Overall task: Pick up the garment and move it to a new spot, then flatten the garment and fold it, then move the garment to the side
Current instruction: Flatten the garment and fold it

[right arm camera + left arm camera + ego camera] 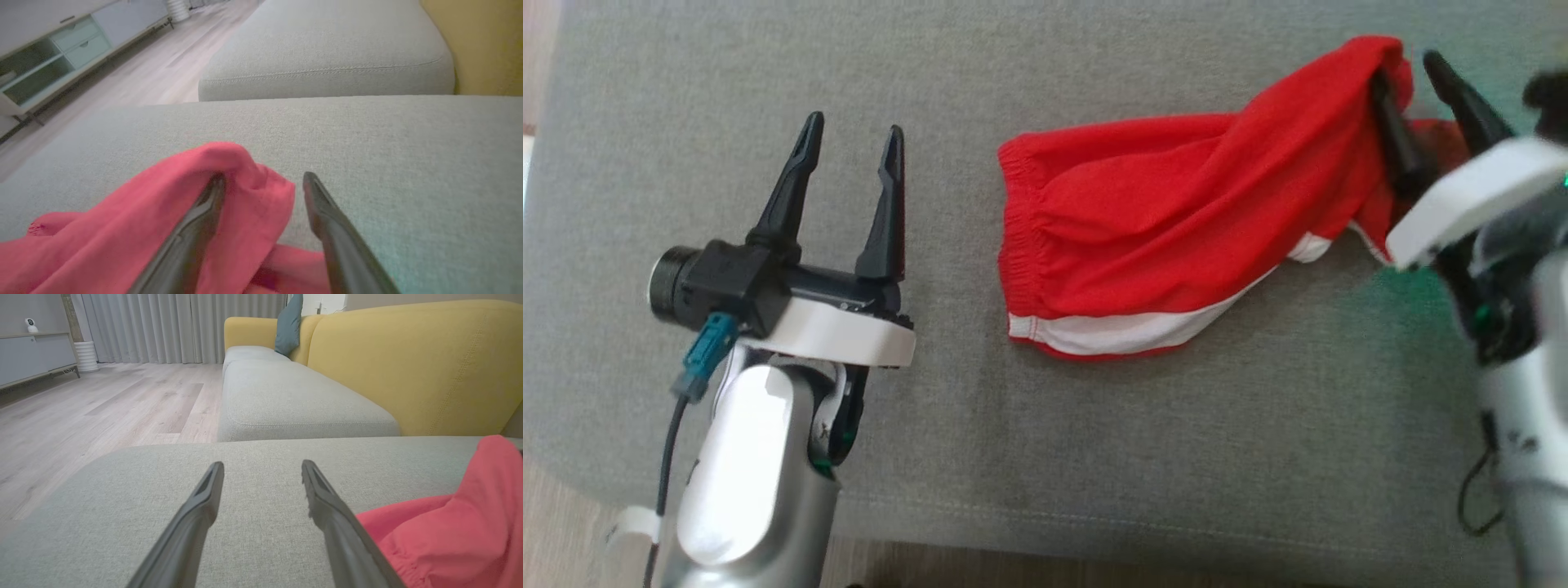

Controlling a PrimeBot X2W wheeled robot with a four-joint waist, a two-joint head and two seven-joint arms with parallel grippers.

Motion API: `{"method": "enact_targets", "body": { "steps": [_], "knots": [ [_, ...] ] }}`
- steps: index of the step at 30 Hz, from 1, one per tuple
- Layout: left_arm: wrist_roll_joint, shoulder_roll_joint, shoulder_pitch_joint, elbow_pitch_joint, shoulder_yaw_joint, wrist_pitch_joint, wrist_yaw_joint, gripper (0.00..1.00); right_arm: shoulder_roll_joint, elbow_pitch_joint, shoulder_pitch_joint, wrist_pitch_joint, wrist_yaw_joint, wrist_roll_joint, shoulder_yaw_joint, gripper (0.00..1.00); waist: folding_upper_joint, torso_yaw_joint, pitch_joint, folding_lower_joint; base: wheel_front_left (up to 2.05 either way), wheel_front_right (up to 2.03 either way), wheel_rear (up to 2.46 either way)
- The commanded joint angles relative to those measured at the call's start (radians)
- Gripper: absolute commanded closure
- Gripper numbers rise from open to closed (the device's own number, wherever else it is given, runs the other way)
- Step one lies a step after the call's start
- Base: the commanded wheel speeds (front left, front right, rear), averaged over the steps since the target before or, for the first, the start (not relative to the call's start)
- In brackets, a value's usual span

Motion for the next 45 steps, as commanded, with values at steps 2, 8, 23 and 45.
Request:
{"method": "enact_targets", "body": {
  "steps": [2,8,23,45],
  "knots": [
    [0.013,0.011,0.012,-0.023,0.043,-0.012,-0.004,0.00,0.037,-0.014,0.070,-0.104,0.003,0.004,-0.005,0.00,0.0000,-0.026,-0.033,-0.0001,0.00,0.00,0.00],
    [0.018,0.015,0.058,-0.018,0.066,-0.012,-0.001,0.00,0.067,-0.073,0.191,-0.253,0.003,-0.049,-0.045,0.00,0.0000,-0.063,-0.083,-0.0001,0.00,0.00,0.00],
    [0.026,0.029,0.174,-0.023,0.106,-0.012,0.020,0.00,0.168,-0.294,0.452,-0.353,0.003,-0.213,-0.068,0.00,0.0000,-0.122,-0.209,-0.0001,0.00,0.00,0.00],
    [0.030,0.030,0.167,-0.033,0.086,-0.012,0.025,0.00,0.161,-0.231,0.457,-0.232,0.003,-0.170,0.020,0.00,0.0000,-0.111,-0.186,-0.0001,0.00,0.00,0.00]
  ]
}}
